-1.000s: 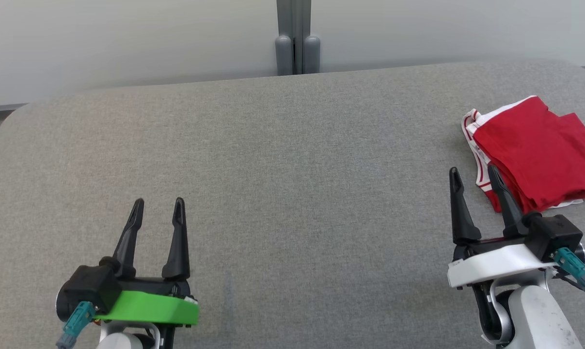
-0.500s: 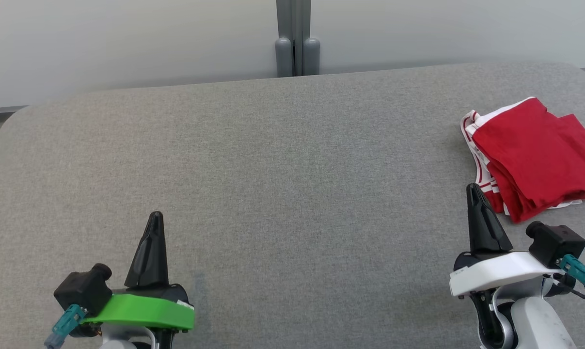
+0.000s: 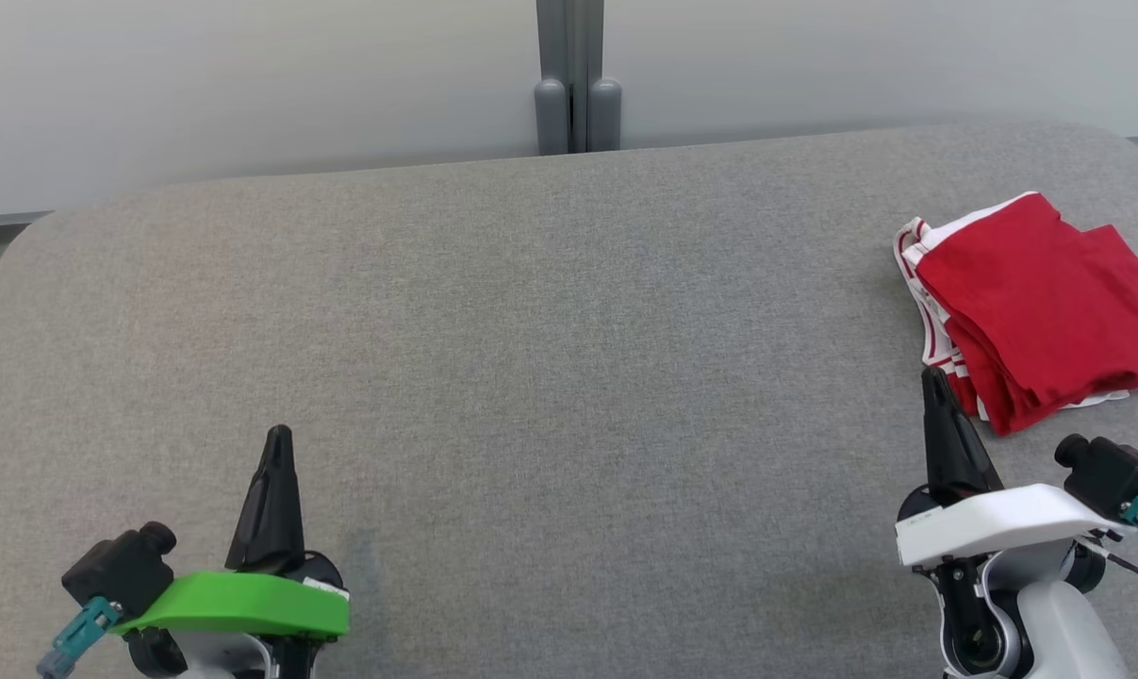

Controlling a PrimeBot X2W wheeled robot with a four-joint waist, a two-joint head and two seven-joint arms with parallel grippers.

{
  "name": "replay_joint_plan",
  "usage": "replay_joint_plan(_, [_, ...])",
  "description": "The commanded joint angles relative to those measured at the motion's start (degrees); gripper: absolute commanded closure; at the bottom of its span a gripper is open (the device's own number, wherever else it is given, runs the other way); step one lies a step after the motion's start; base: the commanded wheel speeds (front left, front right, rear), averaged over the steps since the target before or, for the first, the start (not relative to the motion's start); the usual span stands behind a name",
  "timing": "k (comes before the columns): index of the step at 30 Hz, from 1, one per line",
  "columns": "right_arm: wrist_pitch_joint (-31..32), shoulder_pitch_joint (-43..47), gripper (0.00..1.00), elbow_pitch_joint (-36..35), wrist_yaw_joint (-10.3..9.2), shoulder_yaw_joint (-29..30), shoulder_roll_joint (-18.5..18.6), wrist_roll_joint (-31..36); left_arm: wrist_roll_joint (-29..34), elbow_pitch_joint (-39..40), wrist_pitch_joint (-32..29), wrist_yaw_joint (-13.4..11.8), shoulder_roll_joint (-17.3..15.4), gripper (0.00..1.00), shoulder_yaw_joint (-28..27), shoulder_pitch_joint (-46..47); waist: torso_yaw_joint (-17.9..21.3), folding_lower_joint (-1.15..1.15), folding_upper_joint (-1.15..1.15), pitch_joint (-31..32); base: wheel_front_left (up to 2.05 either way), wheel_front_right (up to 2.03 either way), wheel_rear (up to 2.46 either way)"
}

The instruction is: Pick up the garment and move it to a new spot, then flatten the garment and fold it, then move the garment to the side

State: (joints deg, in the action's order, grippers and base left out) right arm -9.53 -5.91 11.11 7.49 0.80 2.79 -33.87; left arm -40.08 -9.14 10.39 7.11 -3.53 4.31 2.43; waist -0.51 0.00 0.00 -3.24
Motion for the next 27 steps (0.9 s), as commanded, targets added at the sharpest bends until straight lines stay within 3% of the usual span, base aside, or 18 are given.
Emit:
replay_joint_plan(1, [0.48, -0.72, 1.00, -0.59, 0.01, 0.28, 0.44, -2.27, -2.16, 0.55, -0.41, 0.11, -0.63, 1.00, -0.39, 1.39, 0.00, 0.00, 0.00, 0.04, 0.00, 0.00, 0.00])
replay_joint_plan(27, [5.61, -0.60, 1.00, 0.55, 0.01, 1.75, 0.72, -22.29, -20.77, -1.15, -5.11, 0.26, -1.21, 1.00, -2.76, 2.39, 0.13, 0.00, 0.00, 0.80, 0.00, 0.00, 0.00])
